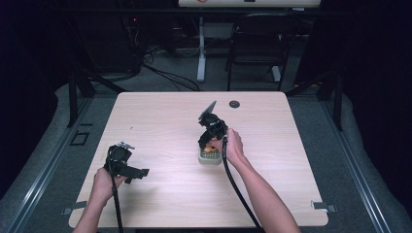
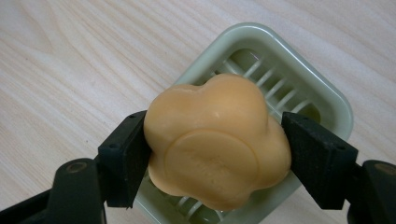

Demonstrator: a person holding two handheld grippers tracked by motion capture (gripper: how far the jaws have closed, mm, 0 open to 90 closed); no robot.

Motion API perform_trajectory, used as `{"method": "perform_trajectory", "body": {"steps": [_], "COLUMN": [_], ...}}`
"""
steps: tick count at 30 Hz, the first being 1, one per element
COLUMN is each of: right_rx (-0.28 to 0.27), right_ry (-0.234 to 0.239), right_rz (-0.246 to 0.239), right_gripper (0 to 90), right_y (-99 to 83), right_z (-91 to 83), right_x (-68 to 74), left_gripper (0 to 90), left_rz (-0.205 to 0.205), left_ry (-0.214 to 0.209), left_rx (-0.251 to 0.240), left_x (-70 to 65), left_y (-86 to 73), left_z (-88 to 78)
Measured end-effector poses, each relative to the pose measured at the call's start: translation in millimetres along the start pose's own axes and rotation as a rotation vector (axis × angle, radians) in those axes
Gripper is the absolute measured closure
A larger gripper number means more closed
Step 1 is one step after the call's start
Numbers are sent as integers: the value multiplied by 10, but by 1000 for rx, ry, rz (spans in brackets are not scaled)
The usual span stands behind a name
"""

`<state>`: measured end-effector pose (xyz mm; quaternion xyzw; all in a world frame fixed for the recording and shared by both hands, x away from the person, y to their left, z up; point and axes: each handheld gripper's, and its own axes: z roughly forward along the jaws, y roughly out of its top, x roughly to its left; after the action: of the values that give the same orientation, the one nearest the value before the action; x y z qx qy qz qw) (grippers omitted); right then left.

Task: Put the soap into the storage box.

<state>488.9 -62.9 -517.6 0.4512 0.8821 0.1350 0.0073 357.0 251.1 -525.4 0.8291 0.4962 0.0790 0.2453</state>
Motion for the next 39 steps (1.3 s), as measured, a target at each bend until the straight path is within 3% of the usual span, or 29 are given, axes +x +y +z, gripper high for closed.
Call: {"method": "perform_trajectory", "body": {"steps": [9, 17, 18, 24, 39], "right_rx": [20, 8, -15, -19, -66], "right_ry": [-25, -19, -14, -10, 54], "right_rz": [-11, -1, 18, 1, -64], "right_gripper": [261, 257, 253, 226, 68], "right_y": [3, 1, -10, -21, -165], "right_z": [8, 28, 38, -54, -369], "right_x": [-24, -32, -34, -63, -33], "left_gripper": [0, 0, 0, 0, 0], "left_rz": [1, 4, 5, 6, 6], "left_ry": [-1, -1, -1, -1, -2], "left_rx": [1, 2, 2, 2, 1], "left_x": [-1, 0, 0, 0, -2], "left_y": [1, 1, 1, 2, 2], "left_z": [1, -1, -2, -3, -3]}}
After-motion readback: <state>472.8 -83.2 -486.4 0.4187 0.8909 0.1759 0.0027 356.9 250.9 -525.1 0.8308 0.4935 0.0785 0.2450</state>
